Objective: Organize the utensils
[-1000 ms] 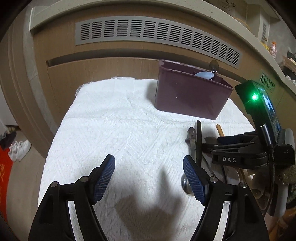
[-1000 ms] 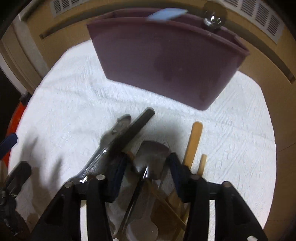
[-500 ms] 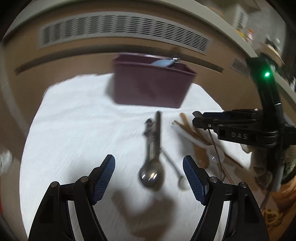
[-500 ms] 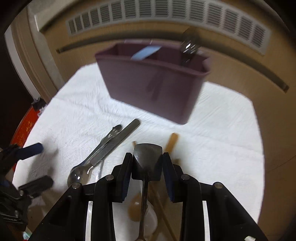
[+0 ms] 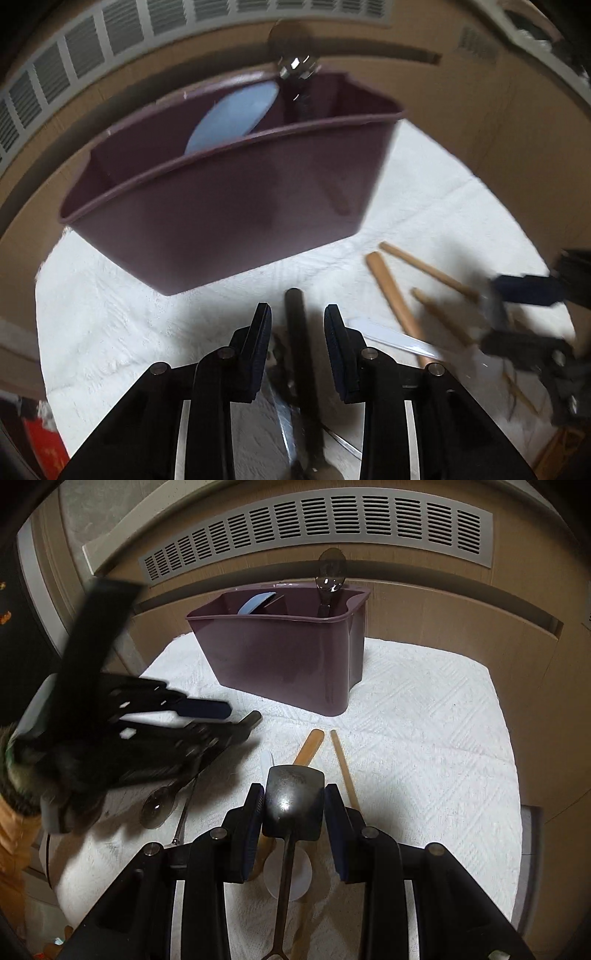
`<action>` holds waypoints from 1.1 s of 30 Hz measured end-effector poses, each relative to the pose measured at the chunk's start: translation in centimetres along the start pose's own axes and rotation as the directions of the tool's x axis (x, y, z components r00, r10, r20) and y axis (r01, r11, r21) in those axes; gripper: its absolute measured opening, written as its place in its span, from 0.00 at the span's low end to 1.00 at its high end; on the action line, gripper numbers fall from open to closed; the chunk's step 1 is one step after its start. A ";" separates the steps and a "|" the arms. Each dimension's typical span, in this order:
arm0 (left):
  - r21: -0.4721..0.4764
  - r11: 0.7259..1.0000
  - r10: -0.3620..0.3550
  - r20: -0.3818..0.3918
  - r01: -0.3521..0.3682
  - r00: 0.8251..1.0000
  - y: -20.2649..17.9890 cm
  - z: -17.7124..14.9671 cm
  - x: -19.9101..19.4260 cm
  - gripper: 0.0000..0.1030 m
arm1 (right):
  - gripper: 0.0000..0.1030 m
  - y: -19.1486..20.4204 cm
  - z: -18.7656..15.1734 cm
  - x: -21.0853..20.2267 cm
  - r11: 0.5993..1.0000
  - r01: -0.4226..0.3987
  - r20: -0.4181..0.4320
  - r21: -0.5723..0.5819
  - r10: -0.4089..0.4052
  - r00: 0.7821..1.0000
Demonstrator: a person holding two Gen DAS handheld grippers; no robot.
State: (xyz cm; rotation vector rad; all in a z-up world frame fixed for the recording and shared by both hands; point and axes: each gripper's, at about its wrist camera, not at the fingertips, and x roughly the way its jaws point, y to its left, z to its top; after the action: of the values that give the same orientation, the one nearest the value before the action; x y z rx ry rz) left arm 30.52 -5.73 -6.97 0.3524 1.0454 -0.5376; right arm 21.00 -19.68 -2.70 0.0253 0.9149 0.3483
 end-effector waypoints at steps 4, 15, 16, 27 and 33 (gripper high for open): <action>-0.012 1.000 -0.016 -0.075 0.015 0.997 0.1 -0.1 1.6 0.28 | 0.29 -0.1 0.0 0.2 1.000 -0.023 0.003 0.003 0.023 1.000; -0.104 0.995 -0.001 0.017 0.002 1.000 1.3 -1.9 0.0 0.12 | 0.29 0.2 0.0 -0.3 1.000 -0.006 0.004 0.008 0.006 1.000; -0.126 0.992 -0.001 0.046 0.007 0.999 1.5 -2.5 -0.8 0.12 | 0.29 0.4 0.1 -0.6 1.000 -0.003 0.009 0.002 0.003 1.000; -0.280 0.960 0.072 0.347 0.030 0.935 2.4 -8.7 -12.0 0.12 | 0.29 4.2 0.4 -3.1 0.998 0.003 0.036 -0.067 0.000 0.999; -0.317 0.947 0.106 0.462 0.053 0.881 2.2 -10.0 -16.9 0.12 | 0.28 6.3 0.5 -5.4 0.993 0.028 0.094 -0.111 -0.018 0.995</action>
State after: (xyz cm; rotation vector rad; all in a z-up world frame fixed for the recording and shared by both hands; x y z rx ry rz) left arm 17.98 5.45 3.36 -0.0598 0.6308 -0.3901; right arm 16.55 -15.33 2.88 -0.0712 0.8017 0.3737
